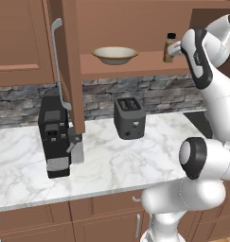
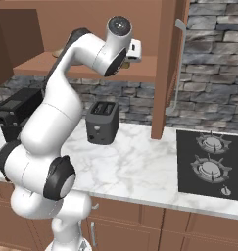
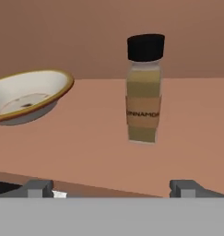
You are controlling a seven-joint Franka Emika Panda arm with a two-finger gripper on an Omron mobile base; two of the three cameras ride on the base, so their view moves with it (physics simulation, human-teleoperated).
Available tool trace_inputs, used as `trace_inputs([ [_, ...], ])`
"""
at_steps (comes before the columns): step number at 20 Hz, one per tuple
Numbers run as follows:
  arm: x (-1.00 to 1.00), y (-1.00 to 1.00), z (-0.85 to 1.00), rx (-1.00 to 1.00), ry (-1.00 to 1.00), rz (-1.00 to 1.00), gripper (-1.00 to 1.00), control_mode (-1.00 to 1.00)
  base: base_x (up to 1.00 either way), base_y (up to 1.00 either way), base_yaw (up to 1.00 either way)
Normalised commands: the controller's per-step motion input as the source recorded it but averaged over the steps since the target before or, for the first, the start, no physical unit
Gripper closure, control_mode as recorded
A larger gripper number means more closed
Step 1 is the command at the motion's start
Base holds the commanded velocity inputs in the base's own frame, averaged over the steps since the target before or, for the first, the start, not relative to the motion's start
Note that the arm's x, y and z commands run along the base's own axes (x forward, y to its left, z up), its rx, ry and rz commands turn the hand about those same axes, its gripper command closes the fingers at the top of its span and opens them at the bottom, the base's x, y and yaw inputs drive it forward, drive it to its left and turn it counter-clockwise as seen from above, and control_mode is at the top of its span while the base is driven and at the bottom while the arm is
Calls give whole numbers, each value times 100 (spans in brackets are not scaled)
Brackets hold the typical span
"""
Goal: Take the cinnamon bottle from the cabinet and place it on the dining table, next to the plate with the cupcake. Then take the chocolate from the dining counter and place it on the cupcake plate.
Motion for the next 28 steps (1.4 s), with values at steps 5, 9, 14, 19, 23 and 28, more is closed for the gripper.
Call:
trace_inputs([
  [5, 31, -6, -2, -3, -4, 0, -100, -100, 0, 0, 0],
  [9, 27, -5, 0, -1, -4, 0, -100, -100, 0, 0, 0],
  [14, 17, -2, 0, 2, 0, 0, -100, -100, 0, 0, 0],
  [19, 23, -5, 0, 0, 0, 0, -100, -100, 0, 0, 0],
  [23, 23, -3, -3, 0, 0, -1, -100, -100, 0, 0, 0],
  [28, 27, -1, -7, 0, 0, -3, -100, -100, 0, 0, 0],
])
